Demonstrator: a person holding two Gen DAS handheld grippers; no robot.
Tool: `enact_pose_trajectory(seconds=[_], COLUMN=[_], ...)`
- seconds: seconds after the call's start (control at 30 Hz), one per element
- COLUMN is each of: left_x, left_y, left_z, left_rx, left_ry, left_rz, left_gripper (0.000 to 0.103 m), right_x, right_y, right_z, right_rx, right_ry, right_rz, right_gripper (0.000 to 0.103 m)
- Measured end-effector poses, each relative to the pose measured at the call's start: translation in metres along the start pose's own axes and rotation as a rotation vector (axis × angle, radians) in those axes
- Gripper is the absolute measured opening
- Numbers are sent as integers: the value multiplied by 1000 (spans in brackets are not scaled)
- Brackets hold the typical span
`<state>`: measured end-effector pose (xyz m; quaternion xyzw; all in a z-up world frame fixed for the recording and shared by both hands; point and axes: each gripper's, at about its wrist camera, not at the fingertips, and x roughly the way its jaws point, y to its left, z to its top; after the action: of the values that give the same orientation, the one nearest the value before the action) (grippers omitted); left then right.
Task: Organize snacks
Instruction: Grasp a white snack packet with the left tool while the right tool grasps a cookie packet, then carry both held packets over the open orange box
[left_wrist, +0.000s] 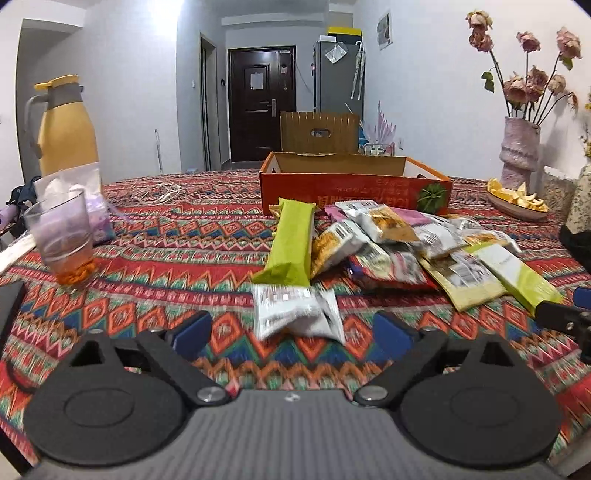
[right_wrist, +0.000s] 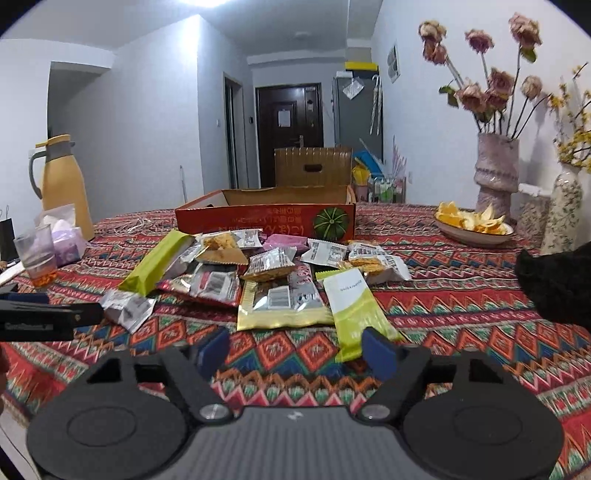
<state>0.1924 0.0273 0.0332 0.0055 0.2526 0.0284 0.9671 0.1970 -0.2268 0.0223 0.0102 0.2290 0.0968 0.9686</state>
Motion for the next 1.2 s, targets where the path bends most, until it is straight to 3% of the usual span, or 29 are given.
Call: enact_pose_trajectory(seconds=[0.17, 0.33, 0.4, 0.43, 0.63, 0.73, 0.77, 0.9, 1.2], left_x=[38, 68, 77, 80, 82, 79, 78, 60, 17], left_y=[1, 8, 11, 11, 23, 27, 29, 34, 17], left_z=[11, 13, 14, 14, 16, 17, 18, 20, 26], left_rx=[43, 27, 24, 21, -36, -51, -57, -80, -63], left_ry=[52, 123, 146, 158, 159, 160, 161, 144, 68], left_rz=[-5, -58, -73, -75, -117, -125, -123, -120, -125], left_gripper=[92, 90, 78, 65, 52, 50, 49, 49, 49], right_x=[34, 75, 93, 102, 159, 182, 186, 176, 92], right_y=[0, 10, 17, 23, 49, 55, 55, 53, 27], right_z=[23, 51, 63, 68, 90, 92, 91, 84, 51], right_rx=[-14, -4, -11, -19, -41, -7, 3, 14, -2], right_ry=[24, 51, 56, 55, 92, 134, 144, 133, 135], right_rz=[44, 146, 183, 198, 277, 291, 288, 273, 191], right_gripper=[73, 73, 73, 73, 73, 55, 44, 43, 43])
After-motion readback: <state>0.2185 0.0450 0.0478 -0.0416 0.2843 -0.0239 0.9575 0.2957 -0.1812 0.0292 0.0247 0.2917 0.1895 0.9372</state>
